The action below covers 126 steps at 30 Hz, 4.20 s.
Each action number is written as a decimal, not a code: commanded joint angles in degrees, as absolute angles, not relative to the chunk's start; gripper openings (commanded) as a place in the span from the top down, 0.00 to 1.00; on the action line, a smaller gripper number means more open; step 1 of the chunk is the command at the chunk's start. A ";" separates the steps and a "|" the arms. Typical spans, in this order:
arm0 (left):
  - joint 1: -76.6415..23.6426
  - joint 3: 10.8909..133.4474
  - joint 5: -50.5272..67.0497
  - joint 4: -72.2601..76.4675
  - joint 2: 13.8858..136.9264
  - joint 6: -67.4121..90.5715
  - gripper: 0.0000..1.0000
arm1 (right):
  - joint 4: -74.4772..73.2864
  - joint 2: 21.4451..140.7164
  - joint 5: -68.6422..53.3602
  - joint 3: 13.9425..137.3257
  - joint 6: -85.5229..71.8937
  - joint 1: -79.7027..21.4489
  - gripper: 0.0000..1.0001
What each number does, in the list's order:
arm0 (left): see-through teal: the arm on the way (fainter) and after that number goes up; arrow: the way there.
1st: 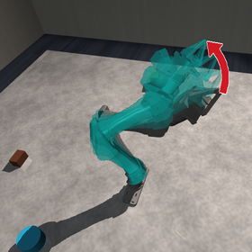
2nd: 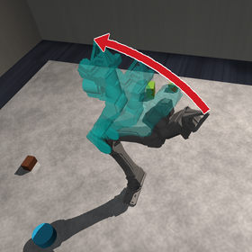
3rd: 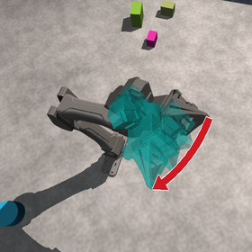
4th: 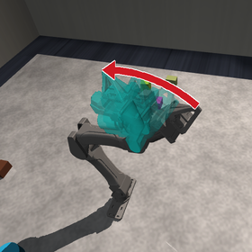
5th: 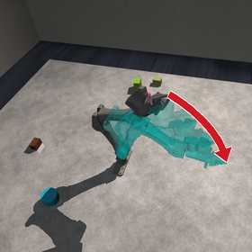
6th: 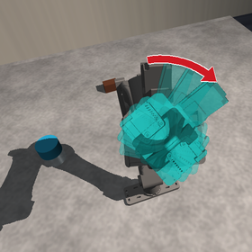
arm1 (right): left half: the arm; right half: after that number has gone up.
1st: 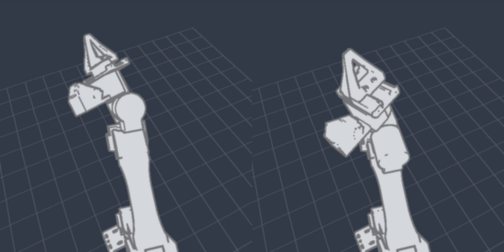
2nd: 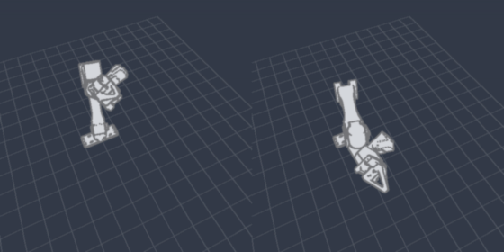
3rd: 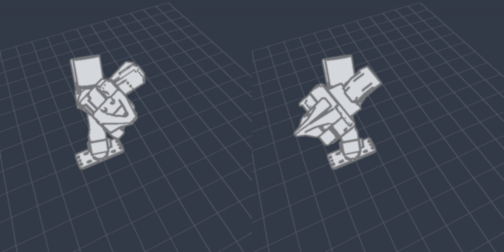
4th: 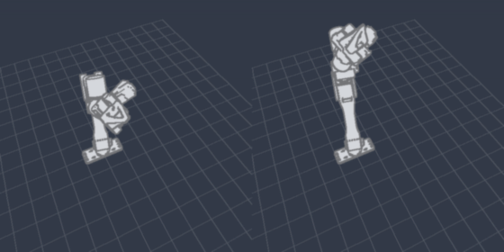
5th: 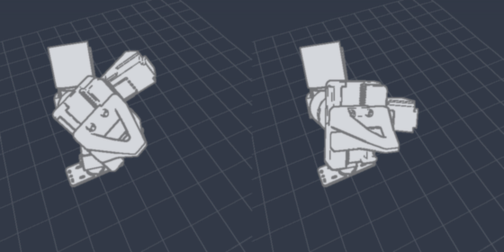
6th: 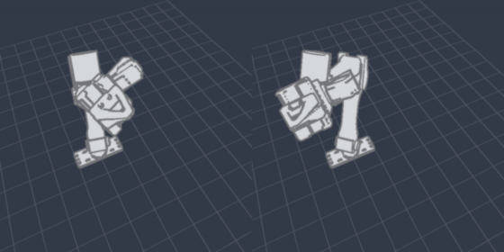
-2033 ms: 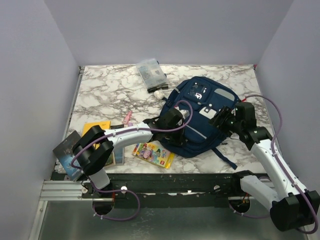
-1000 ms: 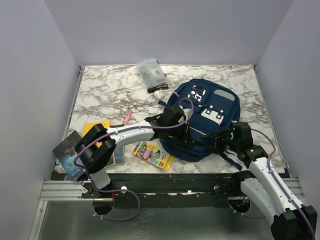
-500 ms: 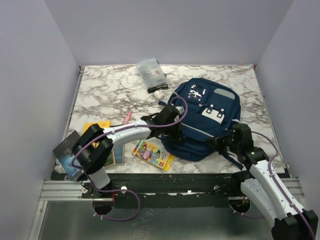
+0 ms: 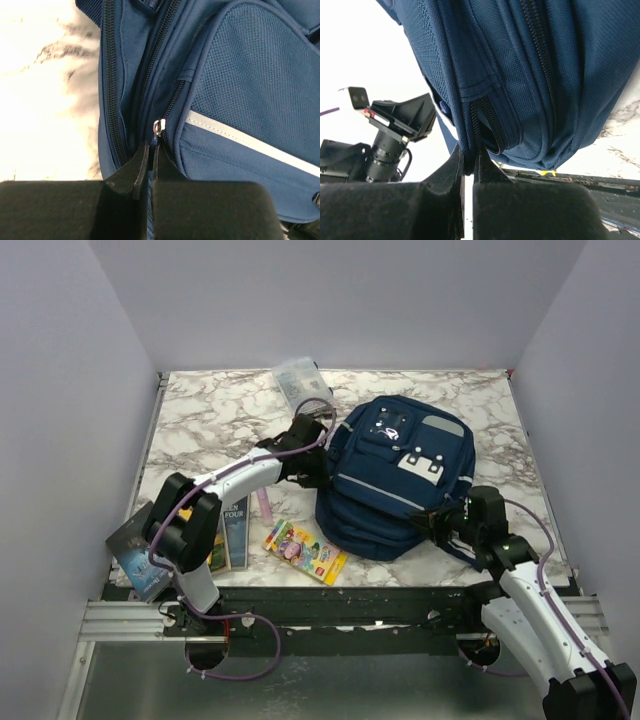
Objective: Pack the student bag
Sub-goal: Unzip the student bag at the center of the board, then pick up the stationery from the center of the board.
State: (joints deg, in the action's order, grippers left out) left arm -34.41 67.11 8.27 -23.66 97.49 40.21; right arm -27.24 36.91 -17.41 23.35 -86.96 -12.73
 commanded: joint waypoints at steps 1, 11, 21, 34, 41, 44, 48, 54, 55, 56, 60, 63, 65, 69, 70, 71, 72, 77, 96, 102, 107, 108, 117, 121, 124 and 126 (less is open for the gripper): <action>-28.76 75.52 -1.90 -27.75 102.99 34.69 1.00 | -28.33 34.86 -15.03 26.72 -85.96 -10.88 1.00; -28.48 82.33 16.35 -26.67 104.45 32.17 0.82 | -18.61 44.73 -10.65 26.12 -74.09 -10.73 0.88; -28.08 66.57 15.43 -24.49 82.94 32.21 0.29 | -25.73 45.04 -12.82 37.68 -41.41 -10.88 0.30; -27.55 44.85 14.64 -25.80 50.57 35.02 0.10 | -26.37 46.59 -23.25 43.89 -31.28 -20.17 0.02; -27.44 37.79 12.42 -26.07 42.65 39.62 0.09 | -18.29 63.17 -0.99 46.54 -32.66 -56.68 0.00; -27.38 35.24 10.48 -26.88 38.04 41.19 0.08 | -17.23 73.97 6.76 50.73 -29.17 -66.47 0.00; -27.24 36.14 6.61 -32.44 31.50 40.30 0.08 | -17.19 84.11 13.57 54.89 -24.10 -72.08 0.00; -27.15 37.43 3.13 -37.31 26.14 39.42 0.07 | -12.76 90.09 13.94 55.15 -15.74 -72.11 0.00; -27.16 37.13 2.93 -37.35 25.73 39.61 0.06 | -12.06 91.01 14.10 55.27 -14.40 -72.14 0.00; -27.16 36.78 2.77 -37.35 25.63 39.93 0.06 | -11.44 91.96 14.99 55.33 -13.72 -72.13 0.00; -27.15 36.04 3.89 -37.36 26.29 42.09 0.06 | -9.43 94.37 13.79 56.31 -11.37 -72.13 0.00; -27.08 35.81 4.62 -37.00 27.30 43.59 0.06 | -6.00 95.40 13.80 54.47 -10.52 -72.00 0.00; -27.16 35.87 4.23 -37.52 27.92 45.28 0.06 | -6.34 96.89 13.14 54.87 -9.87 -72.00 0.00; -27.15 35.27 4.05 -37.70 29.15 49.86 0.04 | -3.94 98.09 11.22 53.48 -9.49 -71.98 0.00; -27.16 35.03 3.94 -37.77 29.55 51.07 0.04 | -3.28 98.12 10.82 52.99 -9.71 -72.06 0.00; -27.16 34.85 4.06 -37.92 30.09 52.06 0.04 | -3.07 98.27 11.06 52.73 -10.10 -72.05 0.00; -27.16 34.68 4.11 -38.12 30.74 53.13 0.04 | -3.39 98.54 11.82 52.77 -10.22 -72.02 0.00; -27.16 33.70 3.91 -38.18 34.49 56.07 0.04 | -2.78 99.40 14.79 51.91 -10.52 -72.06 0.00; -27.16 29.93 13.27 -22.94 50.52 50.81 0.02 | -21.08 78.70 6.65 45.90 -59.00 -68.65 0.00; -27.16 29.00 13.04 -21.31 50.22 49.76 0.02 | -1.65 68.18 -3.42 27.72 -74.55 -63.70 0.36; -27.16 29.18 11.64 -20.10 52.35 47.99 0.02 | 3.28 67.14 -5.90 22.74 -77.66 -60.53 0.39; -27.16 29.18 11.23 -19.64 53.14 47.69 0.02 | 4.04 67.77 -6.04 22.50 -77.76 -60.43 0.45; -27.16 29.18 8.69 -16.05 58.75 45.90 0.03 | 13.59 73.03 -8.14 16.79 -85.34 -59.22 0.77; -27.16 29.53 8.17 -15.59 61.41 44.97 0.03 | 14.47 74.71 -8.20 16.46 -86.40 -58.71 0.77; -27.15 28.81 8.74 -14.47 62.23 45.45 0.03 | 16.54 76.69 -7.73 15.74 -87.57 -58.08 0.78; -27.20 28.02 9.44 -13.78 61.54 46.01 0.03 | 18.85 78.39 -7.82 14.97 -89.40 -57.94 0.81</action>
